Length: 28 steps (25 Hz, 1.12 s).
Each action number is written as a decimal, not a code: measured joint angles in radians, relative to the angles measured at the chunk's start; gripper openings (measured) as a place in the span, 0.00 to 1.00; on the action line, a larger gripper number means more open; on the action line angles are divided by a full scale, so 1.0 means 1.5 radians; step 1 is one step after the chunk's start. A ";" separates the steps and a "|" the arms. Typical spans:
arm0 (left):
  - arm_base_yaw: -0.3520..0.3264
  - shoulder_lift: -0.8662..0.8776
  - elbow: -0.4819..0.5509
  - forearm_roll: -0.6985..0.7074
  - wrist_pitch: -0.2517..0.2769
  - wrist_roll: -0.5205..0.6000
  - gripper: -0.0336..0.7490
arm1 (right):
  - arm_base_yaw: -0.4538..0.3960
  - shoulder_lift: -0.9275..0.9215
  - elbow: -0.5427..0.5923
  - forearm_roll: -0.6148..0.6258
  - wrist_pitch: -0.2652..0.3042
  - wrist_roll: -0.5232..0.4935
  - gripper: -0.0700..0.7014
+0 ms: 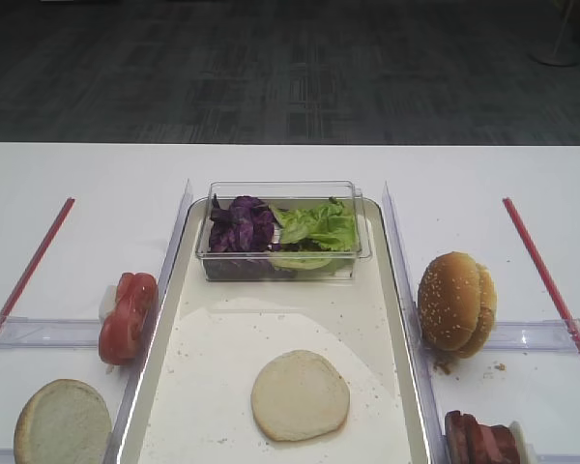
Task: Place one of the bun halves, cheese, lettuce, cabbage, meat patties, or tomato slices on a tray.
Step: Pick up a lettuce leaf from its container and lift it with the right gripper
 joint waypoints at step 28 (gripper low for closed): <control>0.000 0.000 0.000 0.000 0.000 0.000 0.81 | 0.000 0.000 0.000 0.000 0.000 0.000 0.97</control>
